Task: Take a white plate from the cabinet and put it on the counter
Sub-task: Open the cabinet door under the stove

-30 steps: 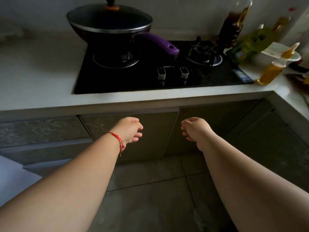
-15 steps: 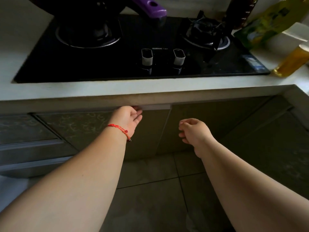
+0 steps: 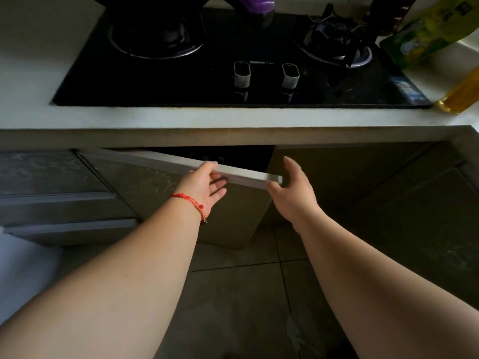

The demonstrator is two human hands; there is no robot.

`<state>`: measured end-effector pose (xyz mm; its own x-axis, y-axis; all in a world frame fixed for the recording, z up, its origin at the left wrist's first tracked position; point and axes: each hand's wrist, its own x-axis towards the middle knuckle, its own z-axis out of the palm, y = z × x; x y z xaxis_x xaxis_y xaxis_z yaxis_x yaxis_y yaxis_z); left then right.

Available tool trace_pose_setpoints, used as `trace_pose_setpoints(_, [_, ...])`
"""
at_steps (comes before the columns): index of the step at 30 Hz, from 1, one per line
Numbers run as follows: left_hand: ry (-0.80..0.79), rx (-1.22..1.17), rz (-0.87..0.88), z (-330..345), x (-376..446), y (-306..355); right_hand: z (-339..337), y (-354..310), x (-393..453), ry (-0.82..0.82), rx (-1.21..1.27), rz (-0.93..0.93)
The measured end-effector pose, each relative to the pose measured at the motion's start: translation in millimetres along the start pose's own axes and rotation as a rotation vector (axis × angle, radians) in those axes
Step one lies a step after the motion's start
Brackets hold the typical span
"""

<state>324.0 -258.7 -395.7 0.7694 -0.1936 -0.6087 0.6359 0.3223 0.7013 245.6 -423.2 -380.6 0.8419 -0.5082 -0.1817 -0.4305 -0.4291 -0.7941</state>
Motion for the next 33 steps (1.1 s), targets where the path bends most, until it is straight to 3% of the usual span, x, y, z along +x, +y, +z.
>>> trace_pose_setpoints(7, [0.101,0.162,0.029,-40,-55,-18,22,-24,-56,-0.374,-0.393,-0.087])
trace_pose_setpoints(12, [0.092,0.489,-0.002,-98,-98,-21,50,-39,-120,-0.621,-0.458,-0.085])
trace_pose_setpoints(16, [0.078,0.620,-0.013,-138,-126,-14,85,-58,-161,-0.756,-0.414,0.005])
trace_pose_setpoints(24, [0.234,1.095,0.091,-213,-163,14,161,-86,-230,-0.866,-0.225,0.054])
trace_pose_setpoints(33, [0.340,1.591,0.125,-251,-184,44,181,-81,-237,-0.841,-0.302,0.003])
